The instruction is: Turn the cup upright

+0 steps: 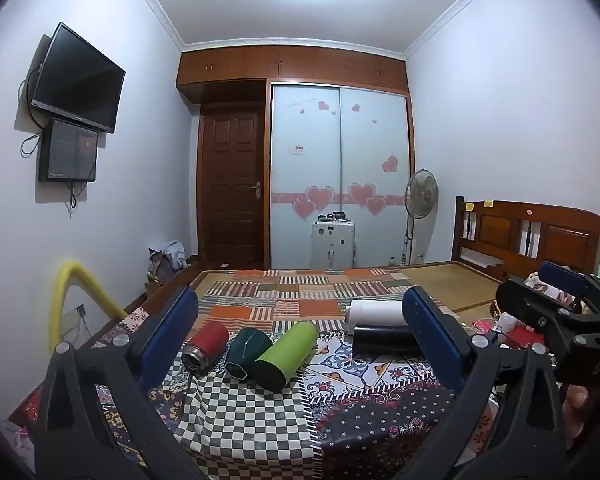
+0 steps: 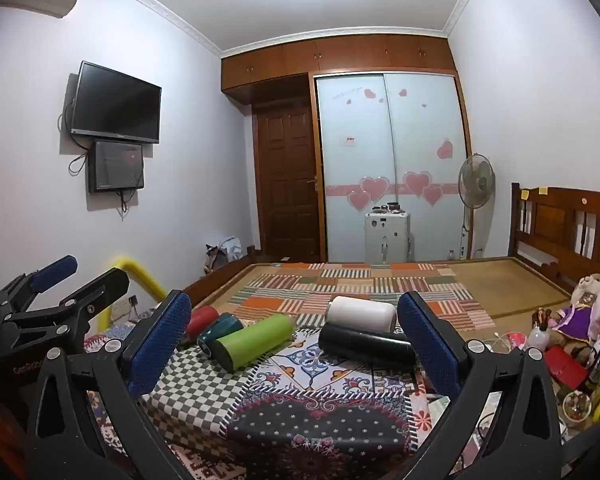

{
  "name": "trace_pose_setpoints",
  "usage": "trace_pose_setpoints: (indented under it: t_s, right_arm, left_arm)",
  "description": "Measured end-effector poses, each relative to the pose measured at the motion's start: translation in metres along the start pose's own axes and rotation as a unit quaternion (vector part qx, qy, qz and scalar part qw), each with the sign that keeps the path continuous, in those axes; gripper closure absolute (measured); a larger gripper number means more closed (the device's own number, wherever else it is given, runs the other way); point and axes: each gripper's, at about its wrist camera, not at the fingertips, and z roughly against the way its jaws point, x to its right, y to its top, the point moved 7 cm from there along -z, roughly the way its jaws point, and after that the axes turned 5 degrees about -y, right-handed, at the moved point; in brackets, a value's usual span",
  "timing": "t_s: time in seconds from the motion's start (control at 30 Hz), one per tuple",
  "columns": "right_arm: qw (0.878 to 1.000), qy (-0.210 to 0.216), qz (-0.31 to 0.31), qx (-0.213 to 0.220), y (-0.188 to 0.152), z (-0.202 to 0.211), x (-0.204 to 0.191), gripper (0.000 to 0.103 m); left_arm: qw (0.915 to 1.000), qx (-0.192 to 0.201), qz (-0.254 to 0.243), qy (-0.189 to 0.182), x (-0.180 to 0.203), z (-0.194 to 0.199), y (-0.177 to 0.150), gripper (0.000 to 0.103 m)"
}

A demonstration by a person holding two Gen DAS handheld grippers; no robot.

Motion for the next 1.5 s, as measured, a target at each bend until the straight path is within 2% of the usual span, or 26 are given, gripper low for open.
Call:
trace_pose_setpoints:
  t_s: [1.5]
  right_arm:
    - [1.0,-0.002,0.0,0.014,0.0052,0.0027,0.0002,0.0]
  left_arm:
    - [0.9999,0.014,-0.004,0.003,-0.0016,0.0014,0.0062,0.0]
